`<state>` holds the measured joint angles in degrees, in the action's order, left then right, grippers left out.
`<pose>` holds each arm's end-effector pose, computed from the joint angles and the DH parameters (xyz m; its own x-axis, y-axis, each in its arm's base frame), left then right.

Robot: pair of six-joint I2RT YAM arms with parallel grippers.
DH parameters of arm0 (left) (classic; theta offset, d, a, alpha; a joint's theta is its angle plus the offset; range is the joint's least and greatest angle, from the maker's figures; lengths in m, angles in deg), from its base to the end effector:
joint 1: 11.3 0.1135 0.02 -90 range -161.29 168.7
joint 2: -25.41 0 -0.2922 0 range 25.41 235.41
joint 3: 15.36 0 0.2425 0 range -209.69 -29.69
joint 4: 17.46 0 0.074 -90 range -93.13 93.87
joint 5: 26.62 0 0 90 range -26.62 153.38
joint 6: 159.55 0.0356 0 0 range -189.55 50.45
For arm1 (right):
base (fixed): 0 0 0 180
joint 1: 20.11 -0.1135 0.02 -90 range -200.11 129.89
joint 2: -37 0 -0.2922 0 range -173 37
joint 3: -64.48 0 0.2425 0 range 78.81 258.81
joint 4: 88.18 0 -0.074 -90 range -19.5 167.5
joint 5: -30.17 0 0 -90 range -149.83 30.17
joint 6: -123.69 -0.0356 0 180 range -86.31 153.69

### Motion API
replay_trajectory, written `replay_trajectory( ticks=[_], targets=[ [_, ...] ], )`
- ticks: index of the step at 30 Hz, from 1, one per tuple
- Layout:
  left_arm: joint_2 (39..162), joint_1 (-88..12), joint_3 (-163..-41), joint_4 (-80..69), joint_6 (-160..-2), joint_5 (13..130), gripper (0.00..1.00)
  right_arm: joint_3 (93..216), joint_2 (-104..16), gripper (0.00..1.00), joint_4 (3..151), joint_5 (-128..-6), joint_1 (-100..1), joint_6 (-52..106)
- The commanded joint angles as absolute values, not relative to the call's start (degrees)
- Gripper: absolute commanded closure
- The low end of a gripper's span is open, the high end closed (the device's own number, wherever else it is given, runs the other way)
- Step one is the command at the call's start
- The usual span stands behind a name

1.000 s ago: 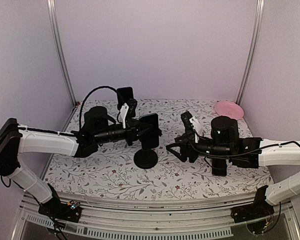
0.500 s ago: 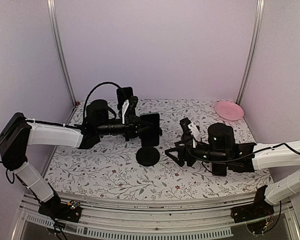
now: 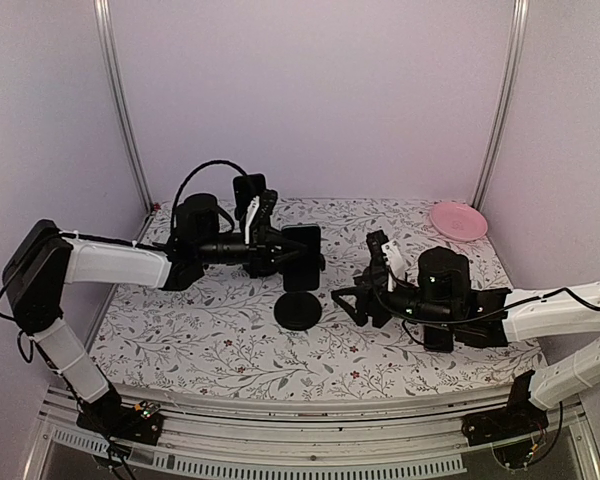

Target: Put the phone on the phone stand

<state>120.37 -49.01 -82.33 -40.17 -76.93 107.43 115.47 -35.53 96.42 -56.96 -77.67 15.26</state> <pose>0.2685 -0.2389 0.2816 -0.1990 0.0372 -0.9793 0.9698 0.1512 -0.1914 0.1424 0.2207 0.2713 -0.4066 -0.0511 -0.9122 -0.7259 0.6244 0.2886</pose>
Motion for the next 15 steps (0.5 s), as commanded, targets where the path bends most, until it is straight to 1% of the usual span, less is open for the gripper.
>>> replay_trajectory(
  ticks=[1,7,11,15],
  targets=[
    [123.39,-47.34,-86.91,-40.48,-75.76,110.68,1.0,115.79,-36.68,0.27,98.32,-54.95,-77.41,14.6],
    [126.41,-46.39,-91.85,-41.17,-75.74,112.78,1.0,117.27,-36.82,0.27,97.93,-55.34,-77.41,15.17],
    [127.82,-45.33,-95.33,-38.04,-76.58,113.62,1.0,118.06,-36.7,0.27,97.03,-55.81,-77.37,15.34],
    [125.28,-44.27,-94.74,-36.2,-77.55,113.49,1.0,118.55,-36.56,0.26,95.98,-55.83,-77.37,15.5]
  ],
)
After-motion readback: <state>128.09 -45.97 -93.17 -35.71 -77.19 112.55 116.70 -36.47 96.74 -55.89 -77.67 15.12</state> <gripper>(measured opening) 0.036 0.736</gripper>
